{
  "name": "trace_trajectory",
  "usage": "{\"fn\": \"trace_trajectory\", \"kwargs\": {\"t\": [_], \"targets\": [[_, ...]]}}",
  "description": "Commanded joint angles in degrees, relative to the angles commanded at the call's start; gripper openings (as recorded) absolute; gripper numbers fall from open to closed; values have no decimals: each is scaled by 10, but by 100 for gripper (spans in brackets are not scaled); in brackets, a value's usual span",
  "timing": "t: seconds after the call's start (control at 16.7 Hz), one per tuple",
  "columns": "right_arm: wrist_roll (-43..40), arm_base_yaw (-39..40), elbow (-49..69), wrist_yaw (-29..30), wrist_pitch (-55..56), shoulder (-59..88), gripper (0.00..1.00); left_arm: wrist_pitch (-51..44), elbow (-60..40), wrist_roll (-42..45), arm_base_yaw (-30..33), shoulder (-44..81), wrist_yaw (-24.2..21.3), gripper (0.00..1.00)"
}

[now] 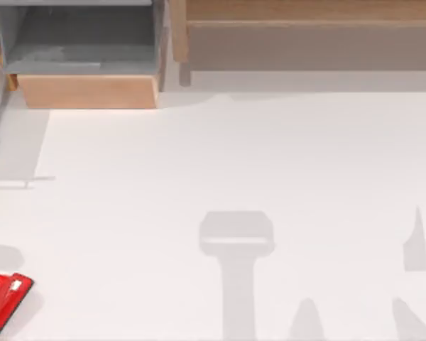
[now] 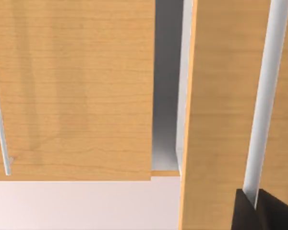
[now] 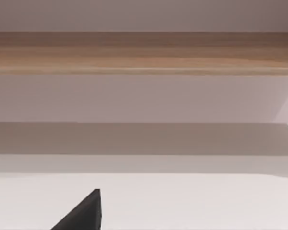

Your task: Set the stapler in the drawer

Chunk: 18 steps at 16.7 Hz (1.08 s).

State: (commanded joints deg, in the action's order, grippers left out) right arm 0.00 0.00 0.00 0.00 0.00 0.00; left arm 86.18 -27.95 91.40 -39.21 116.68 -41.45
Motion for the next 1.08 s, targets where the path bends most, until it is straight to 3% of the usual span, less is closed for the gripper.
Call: {"fn": "trace_trajectory", "kwargs": {"t": [0.78,1.08], "targets": [[0,0,0,0,0,0,100,0,0,0,0,0,0,98],[0,0,0,0,0,0,100,0,0,0,0,0,0,100]]}}
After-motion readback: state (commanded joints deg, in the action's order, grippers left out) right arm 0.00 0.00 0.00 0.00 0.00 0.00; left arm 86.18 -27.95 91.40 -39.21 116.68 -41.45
